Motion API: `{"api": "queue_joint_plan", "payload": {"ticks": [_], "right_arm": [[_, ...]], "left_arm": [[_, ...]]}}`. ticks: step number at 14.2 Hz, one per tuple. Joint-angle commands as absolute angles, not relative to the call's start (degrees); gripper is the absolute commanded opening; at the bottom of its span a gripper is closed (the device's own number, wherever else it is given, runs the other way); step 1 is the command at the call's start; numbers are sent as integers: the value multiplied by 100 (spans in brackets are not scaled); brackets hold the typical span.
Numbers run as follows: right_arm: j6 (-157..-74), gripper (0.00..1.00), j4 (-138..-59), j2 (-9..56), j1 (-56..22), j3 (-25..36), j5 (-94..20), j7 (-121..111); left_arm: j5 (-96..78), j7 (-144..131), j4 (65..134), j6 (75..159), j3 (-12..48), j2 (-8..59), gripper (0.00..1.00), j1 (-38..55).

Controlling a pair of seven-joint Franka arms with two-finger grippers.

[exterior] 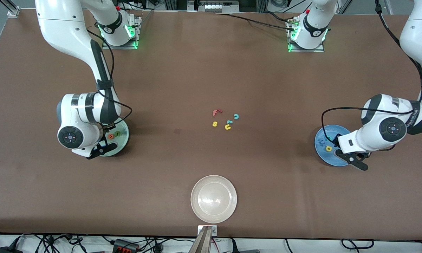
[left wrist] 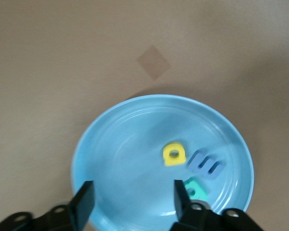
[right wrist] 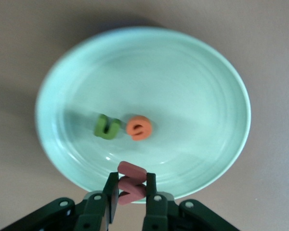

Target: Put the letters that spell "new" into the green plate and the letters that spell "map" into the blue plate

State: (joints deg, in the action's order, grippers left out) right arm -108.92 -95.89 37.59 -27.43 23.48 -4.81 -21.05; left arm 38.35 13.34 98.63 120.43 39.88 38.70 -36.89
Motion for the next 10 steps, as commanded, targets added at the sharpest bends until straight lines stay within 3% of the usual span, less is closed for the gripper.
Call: {"api": "queue_joint_plan", "payload": {"ticks": [1,2,3,4,10], "right_arm": [[-11135,20,-9852,3734,-2689,2285,-501,-2136],[-11197,37,-9879,3788,-2689,2285,-518,-2136],[-11223,88,-9870,3805,-2698,2285,-553,-2075],[-11163,100,-9809,3780,-2698,2294,-562,-2031],[-10136,100,-8967,3147,-2733,2303,-554,-1136]], "left_arm": [[3876,1424,9398,10948,4436,3604,100,-3665],[3850,1406,9117,10394,4639,3604,100,-3674],[3841,1398,8818,9797,4841,3604,100,-3665],[3832,1389,8554,9313,5034,3604,100,-3665],[3059,1213,7095,7298,5624,3525,100,-3656]]}}
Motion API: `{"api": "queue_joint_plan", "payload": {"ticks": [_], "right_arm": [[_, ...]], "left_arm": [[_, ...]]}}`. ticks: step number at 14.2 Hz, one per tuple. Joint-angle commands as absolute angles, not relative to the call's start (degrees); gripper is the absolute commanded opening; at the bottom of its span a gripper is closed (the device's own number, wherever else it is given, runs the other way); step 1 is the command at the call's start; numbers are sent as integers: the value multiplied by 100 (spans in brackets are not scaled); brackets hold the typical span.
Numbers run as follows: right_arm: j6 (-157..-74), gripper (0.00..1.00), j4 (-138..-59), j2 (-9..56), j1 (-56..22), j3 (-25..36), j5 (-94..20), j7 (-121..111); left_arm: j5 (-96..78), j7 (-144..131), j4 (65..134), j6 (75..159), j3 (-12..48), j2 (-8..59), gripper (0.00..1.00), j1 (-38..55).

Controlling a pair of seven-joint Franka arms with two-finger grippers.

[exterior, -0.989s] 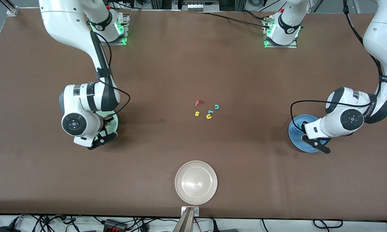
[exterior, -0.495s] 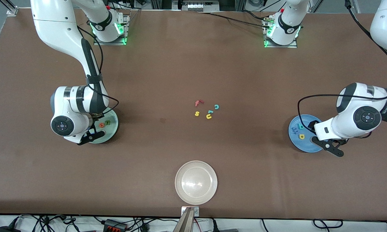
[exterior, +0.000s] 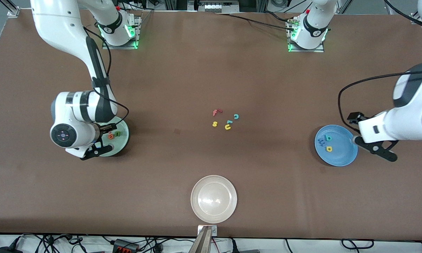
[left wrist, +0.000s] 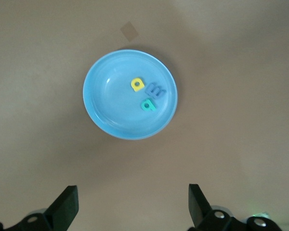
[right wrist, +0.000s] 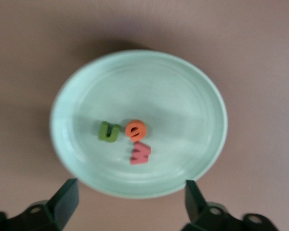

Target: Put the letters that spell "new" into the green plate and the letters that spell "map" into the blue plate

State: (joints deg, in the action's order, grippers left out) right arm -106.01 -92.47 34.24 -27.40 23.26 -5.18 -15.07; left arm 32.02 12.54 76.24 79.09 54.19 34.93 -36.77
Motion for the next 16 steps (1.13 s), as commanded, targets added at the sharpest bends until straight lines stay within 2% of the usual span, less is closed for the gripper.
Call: {"api": "queue_joint_plan", "payload": {"ticks": [1,5,7,8,10,12,14,16], "right_arm": [[-9960,100,-8721,3112,-2716,2311,-554,-968],[-9835,100,-8297,2752,-2707,2452,-772,-431],[-9791,100,-8288,2567,-2698,2662,-1053,-422],[-9808,100,-8288,2471,-2716,2715,-1107,-431],[-9765,100,-8279,2321,-2655,2690,-784,-457],[-9765,100,-8279,2014,-2296,2532,-694,-431],[-9590,100,-8279,1672,-1578,1893,-694,-29],[-9283,100,-8288,1346,-795,1033,-555,709]], "left_arm": [[3050,1204,6936,7069,5703,3472,100,-3648],[2762,477,6329,6610,5879,3226,100,-3647],[2270,-24,6336,6749,5531,2850,100,-3630],[2024,-183,6398,6881,5111,2587,100,-3412],[1139,-290,6984,7406,3996,1885,100,-3051],[163,-316,8089,8354,2802,972,100,-2579],[-201,-395,8725,8936,1798,529,100,-1823],[-167,-396,9121,9122,858,309,100,-884]]}}
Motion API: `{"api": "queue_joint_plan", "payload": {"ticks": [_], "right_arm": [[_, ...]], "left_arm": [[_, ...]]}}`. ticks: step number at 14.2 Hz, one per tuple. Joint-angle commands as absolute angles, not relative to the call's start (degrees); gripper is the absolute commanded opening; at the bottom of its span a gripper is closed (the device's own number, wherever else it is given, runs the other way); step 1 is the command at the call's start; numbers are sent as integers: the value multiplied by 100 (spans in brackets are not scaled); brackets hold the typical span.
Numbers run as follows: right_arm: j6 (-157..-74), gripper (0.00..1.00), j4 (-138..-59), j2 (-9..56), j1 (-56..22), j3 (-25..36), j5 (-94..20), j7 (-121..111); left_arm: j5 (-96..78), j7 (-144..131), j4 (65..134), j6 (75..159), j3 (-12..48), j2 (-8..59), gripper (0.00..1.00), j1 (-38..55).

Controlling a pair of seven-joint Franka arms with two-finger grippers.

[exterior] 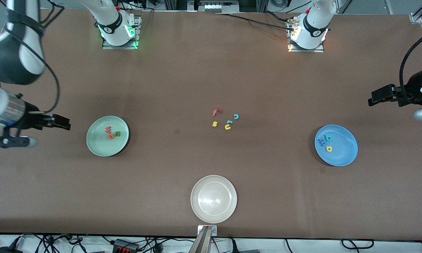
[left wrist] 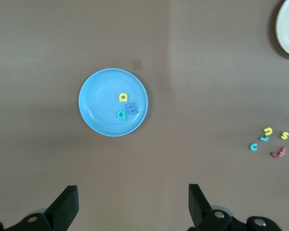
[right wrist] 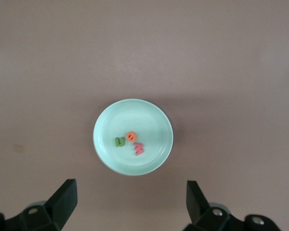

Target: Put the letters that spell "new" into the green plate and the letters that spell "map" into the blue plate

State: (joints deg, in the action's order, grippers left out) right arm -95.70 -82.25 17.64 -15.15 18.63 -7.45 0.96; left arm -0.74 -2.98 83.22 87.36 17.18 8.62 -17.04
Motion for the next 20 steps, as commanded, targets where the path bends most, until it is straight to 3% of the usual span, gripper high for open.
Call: {"api": "queue_joint_plan", "payload": {"ticks": [1,4,6,9,13,17,20], "right_arm": [[-9203,100,-8288,1258,-634,872,-345,686],[-9255,100,-8279,1055,-310,835,-61,563],[-9211,100,-8279,810,-54,686,-61,466],[-9255,100,-8279,721,123,677,-70,12],[-9281,100,-8306,703,352,440,-35,-123],[-9194,100,-8367,651,325,316,0,-115],[-9377,100,-9155,116,273,316,0,-9]], "left_arm": [[-115,-343,9471,9497,452,142,100,-461],[-114,-316,10430,10097,28,-657,100,60],[-123,-299,10643,10107,-35,-835,100,105],[-202,-299,10513,10029,-44,-765,100,88],[-193,-168,9555,9255,-35,-98,100,26],[-176,-114,9562,9255,44,-105,100,53],[-141,-106,9562,9255,53,-114,100,79]]}}
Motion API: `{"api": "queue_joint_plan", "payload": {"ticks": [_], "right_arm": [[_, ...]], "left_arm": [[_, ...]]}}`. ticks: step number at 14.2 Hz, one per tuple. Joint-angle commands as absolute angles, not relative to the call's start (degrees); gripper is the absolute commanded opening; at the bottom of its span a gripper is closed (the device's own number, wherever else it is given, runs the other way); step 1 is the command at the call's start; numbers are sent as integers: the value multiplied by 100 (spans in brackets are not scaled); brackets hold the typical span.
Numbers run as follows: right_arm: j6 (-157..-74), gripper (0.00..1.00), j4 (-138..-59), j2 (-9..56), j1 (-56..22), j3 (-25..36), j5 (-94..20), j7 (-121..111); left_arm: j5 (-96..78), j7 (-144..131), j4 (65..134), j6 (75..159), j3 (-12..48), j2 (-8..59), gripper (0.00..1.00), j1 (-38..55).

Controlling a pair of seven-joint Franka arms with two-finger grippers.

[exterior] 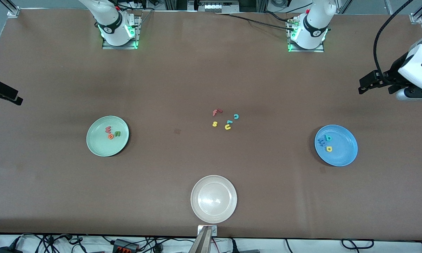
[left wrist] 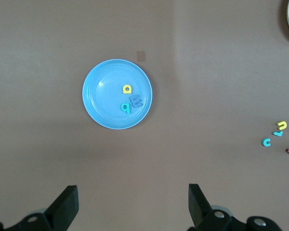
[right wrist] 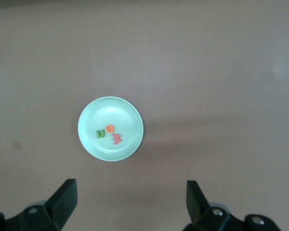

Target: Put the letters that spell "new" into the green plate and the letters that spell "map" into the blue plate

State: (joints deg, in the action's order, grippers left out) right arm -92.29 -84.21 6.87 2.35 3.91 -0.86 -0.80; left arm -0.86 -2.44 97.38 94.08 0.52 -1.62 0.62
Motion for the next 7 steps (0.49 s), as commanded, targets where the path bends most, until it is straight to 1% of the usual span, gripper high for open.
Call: {"api": "queue_joint_plan", "payload": {"ticks": [1,2,7], "right_arm": [[-9578,100,-9411,-86,281,316,9,-26],[-9719,100,-9631,-227,281,316,17,-113],[-9729,100,-10106,-597,281,316,211,-158]], "left_arm": [[-132,-105,9571,9255,61,-123,100,79],[-132,-105,9571,9264,62,-114,100,79],[-123,-105,9562,9255,132,-123,100,97]]}}
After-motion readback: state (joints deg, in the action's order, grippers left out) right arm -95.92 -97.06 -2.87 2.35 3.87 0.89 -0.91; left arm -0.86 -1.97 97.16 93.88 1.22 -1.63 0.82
